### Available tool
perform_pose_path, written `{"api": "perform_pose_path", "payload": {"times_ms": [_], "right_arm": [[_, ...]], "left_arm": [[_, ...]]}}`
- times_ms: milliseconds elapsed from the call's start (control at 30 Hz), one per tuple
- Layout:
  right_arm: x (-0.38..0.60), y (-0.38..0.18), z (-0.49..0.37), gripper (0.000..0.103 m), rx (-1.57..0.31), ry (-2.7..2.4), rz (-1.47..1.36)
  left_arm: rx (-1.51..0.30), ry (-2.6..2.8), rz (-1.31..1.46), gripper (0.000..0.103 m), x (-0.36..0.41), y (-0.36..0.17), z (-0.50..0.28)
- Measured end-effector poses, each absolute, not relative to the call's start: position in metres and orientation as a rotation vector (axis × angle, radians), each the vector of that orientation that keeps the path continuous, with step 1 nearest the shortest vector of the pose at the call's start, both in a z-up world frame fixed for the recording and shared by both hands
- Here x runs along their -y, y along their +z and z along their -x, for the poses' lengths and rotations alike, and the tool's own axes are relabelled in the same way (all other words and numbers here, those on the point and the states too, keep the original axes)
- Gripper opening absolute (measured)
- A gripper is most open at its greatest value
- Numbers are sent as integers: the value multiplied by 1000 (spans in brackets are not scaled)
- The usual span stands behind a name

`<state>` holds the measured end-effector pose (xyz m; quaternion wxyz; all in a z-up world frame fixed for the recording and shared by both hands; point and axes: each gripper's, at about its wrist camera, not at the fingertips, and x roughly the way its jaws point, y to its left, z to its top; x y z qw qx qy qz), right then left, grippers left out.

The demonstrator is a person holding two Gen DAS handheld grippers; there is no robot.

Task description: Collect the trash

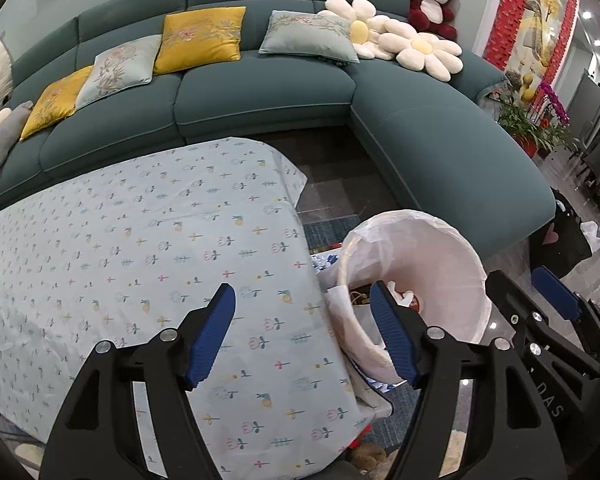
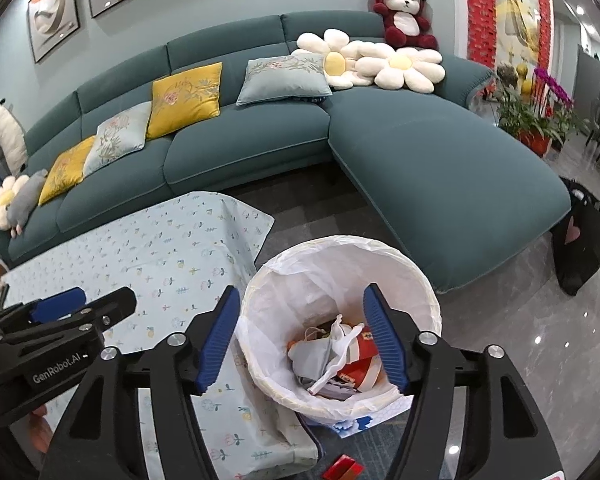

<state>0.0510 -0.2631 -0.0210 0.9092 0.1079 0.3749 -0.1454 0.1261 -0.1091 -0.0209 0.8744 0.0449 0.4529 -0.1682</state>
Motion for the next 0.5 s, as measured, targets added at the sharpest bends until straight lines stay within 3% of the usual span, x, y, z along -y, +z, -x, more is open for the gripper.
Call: {"api": "perform_pose_path", "payload": {"times_ms": [167, 300, 500], "right_arm": [[250, -23, -51, 75, -779, -297, -172], [247, -27, -49, 84, -784, -305, -162], [248, -39, -48, 85, -817, -308, -166]], "left_arm": [[-947, -331, -117, 68, 101, -27, -124], [-948, -315, -131, 76, 98, -34, -122], [-949, -305, -162, 80, 98, -43, -120]]}}
